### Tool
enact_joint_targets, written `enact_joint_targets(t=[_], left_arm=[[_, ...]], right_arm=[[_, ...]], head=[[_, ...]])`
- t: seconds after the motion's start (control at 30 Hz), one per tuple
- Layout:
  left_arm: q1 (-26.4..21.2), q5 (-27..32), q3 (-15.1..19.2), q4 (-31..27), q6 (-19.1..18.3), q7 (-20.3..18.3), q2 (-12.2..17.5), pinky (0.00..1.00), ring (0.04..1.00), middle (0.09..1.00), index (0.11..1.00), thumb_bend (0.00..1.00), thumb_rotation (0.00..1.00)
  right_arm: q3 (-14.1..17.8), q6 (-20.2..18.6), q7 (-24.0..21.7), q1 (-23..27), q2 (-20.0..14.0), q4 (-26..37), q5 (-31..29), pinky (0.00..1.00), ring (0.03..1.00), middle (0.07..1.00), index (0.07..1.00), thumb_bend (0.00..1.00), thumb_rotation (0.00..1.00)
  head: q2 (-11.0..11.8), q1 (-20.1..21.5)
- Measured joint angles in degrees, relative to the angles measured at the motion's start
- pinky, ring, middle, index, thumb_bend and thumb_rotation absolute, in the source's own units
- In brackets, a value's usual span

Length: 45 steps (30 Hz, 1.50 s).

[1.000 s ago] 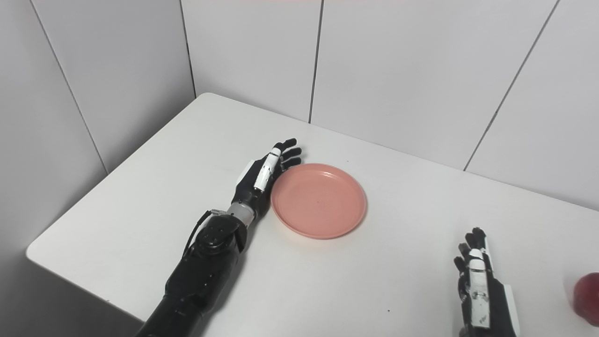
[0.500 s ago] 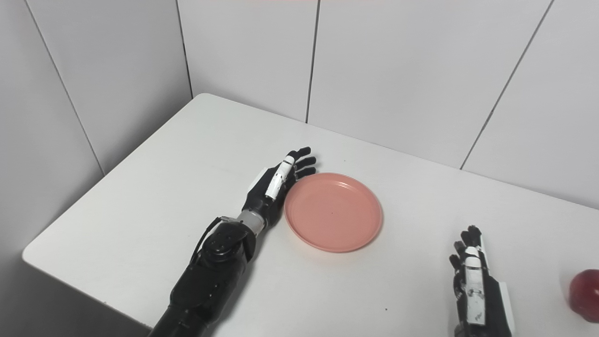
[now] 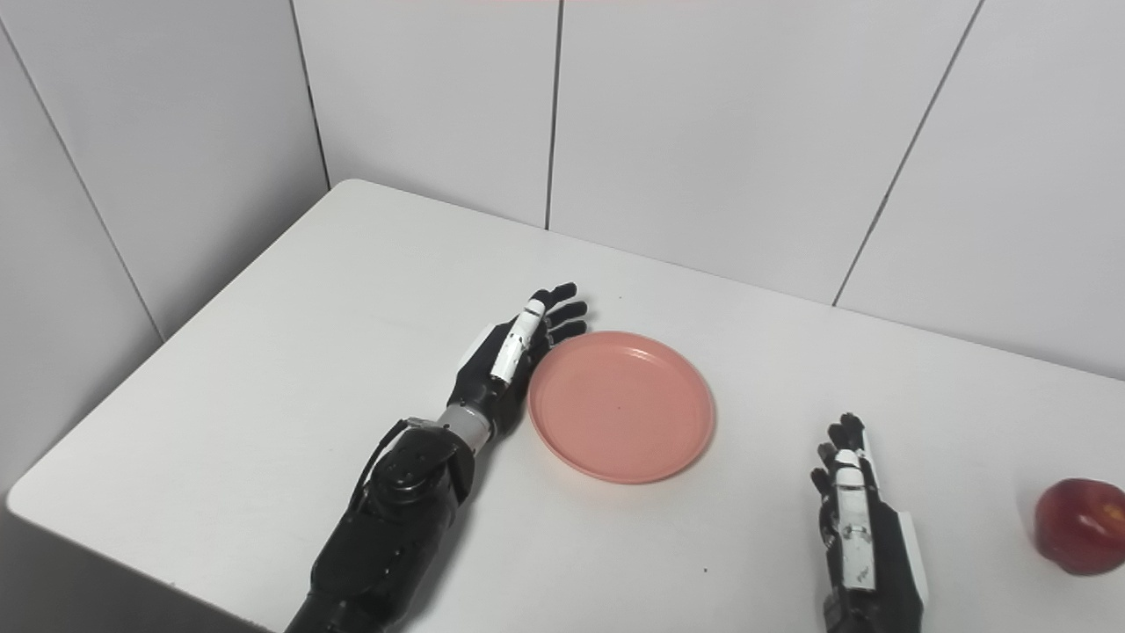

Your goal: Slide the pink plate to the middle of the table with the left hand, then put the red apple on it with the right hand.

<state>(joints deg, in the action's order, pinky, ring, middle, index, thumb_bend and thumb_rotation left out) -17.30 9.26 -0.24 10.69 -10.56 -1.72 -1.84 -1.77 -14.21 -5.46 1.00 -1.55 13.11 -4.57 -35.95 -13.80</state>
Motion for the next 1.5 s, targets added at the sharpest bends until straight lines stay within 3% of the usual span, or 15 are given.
enact_joint_targets(t=[0.63,1.13,1.5], left_arm=[[2.0,-2.6,-3.8,-2.1,-0.5,0.4,-3.5,0.90,0.901,0.915,0.908,0.35,1.00],[3.2,-4.2,-6.2,-3.1,-0.5,0.2,-4.3,0.89,0.902,0.916,0.907,0.36,1.00],[3.7,-4.7,-6.8,-3.4,-0.3,0.2,-4.5,0.88,0.906,0.924,0.912,0.36,1.00]], right_arm=[[0.0,0.0,0.0,0.0,0.9,0.0,0.6,1.00,0.998,0.991,0.993,0.18,1.00],[0.1,0.0,0.5,0.0,1.5,0.0,1.2,1.00,1.000,0.996,0.994,0.17,1.00],[0.0,0.0,0.6,0.0,1.5,0.0,1.0,1.00,0.998,0.992,0.999,0.22,1.00]], head=[[-0.6,1.4],[-1.2,2.6],[-1.7,4.0]])
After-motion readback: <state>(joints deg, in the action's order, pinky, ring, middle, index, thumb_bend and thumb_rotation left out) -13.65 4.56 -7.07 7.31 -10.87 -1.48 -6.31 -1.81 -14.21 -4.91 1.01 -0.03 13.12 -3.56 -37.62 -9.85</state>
